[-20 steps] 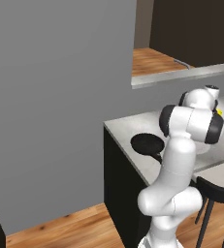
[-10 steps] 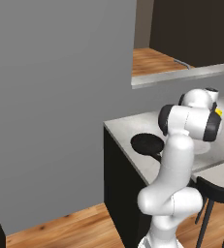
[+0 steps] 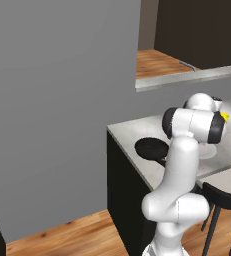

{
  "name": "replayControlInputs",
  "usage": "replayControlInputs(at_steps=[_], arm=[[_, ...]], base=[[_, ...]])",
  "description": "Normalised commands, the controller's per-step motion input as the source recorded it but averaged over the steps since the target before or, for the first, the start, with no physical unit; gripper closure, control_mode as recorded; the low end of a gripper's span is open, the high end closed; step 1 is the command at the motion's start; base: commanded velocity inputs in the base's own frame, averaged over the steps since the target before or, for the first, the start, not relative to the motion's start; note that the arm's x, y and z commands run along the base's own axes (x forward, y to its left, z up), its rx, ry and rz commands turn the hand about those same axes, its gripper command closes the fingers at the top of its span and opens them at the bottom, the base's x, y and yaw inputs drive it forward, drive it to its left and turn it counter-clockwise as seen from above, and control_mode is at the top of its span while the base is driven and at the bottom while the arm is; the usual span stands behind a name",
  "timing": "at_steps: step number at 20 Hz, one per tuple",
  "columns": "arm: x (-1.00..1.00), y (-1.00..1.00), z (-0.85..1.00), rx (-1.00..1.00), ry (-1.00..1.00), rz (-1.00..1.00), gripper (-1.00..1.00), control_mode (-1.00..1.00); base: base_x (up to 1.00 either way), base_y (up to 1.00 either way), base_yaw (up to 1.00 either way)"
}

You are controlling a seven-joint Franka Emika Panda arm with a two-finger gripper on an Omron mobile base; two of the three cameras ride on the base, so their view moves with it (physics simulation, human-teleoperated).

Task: Pick up the pan with the steak in it and place it on the dining table. Then place the steak on the plate.

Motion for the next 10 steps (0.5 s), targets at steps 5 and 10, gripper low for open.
replayControlInputs(at_steps=[5,10], arm=[[0.08,0.0,-0.23,0.0,-0.02,0.0,1.0,-1.0],[0.03,0.0,-0.24,0.0,-0.03,0.0,1.0,-1.0]], base=[[0.0,0.0,0.0],[0.0,0.0,0.0]])
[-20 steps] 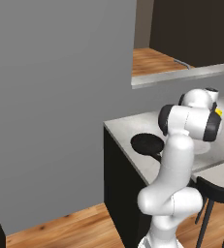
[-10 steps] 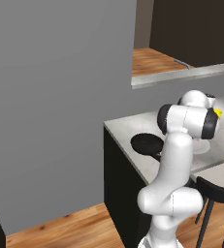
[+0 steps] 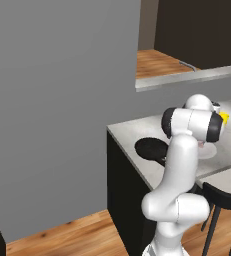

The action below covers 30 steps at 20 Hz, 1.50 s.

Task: Pick up the pan with the steak in it and place it on the dining table. Then place the steak on the plate.

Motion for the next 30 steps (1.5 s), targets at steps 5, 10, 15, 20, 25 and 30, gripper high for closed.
replayControlInputs(at_steps=[5,10,15,20,25,30], arm=[[0.01,0.0,-0.17,0.0,-0.03,0.0,1.0,-1.0],[0.0,0.0,-0.01,0.0,0.0,0.0,1.0,-1.0],[0.0,0.0,-0.04,0.0,0.0,0.0,1.0,-1.0],[0.0,0.0,-0.05,0.0,-0.01,0.0,1.0,-1.0],[0.0,0.0,-0.05,0.0,-0.01,0.0,-1.0,-1.0],[0.0,-0.1,0.0,0.01,-0.03,0.0,-1.0,-1.0]], base=[[0.0,0.0,0.0],[0.0,0.0,0.0],[0.0,0.0,0.0],[0.0,0.0,0.0],[0.0,0.0,0.0],[0.0,0.0,0.0]])
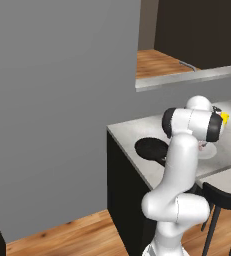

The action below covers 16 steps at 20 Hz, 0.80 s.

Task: Pick up the pan with the steak in it and place it on the dining table. Then place the steak on the plate.

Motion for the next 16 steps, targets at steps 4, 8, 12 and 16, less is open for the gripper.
replayControlInputs(at_steps=[4,8,12,16], arm=[[0.0,-0.18,0.04,0.04,-0.04,0.0,-1.0,-1.0],[0.0,-0.16,0.18,0.06,-0.03,0.0,-1.0,-1.0],[-0.02,-0.02,0.45,0.05,-0.04,0.0,-1.0,-1.0],[-0.07,0.12,0.66,0.02,-0.04,0.0,-1.0,-1.0]], base=[[0.0,0.0,0.0],[0.0,0.0,0.0],[0.0,0.0,0.0],[0.0,0.0,0.0]])
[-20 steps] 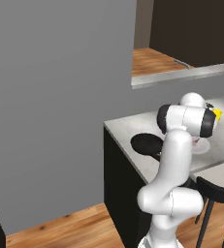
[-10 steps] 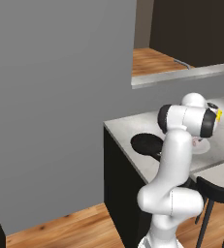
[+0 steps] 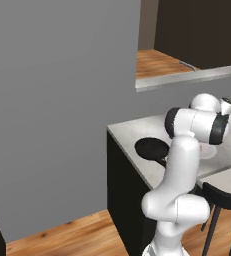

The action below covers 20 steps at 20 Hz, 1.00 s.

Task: Pick up the pan with the steak in it and place it on the dining table. Then place the steak on the plate.

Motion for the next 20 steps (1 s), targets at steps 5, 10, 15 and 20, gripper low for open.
replayControlInputs(at_steps=[5,10,15,20], arm=[[-0.1,0.24,0.73,0.0,-0.03,0.0,-1.0,-1.0],[-0.41,0.32,0.46,-0.02,-0.03,0.0,-1.0,-1.0],[-0.66,0.51,0.04,-0.05,-0.19,0.04,-1.0,-1.0],[-0.63,0.47,0.03,-0.1,-0.33,0.03,-1.0,-1.0]], base=[[0.0,0.0,0.0],[0.0,0.0,0.0],[0.0,0.0,0.0],[0.0,0.0,0.0]])
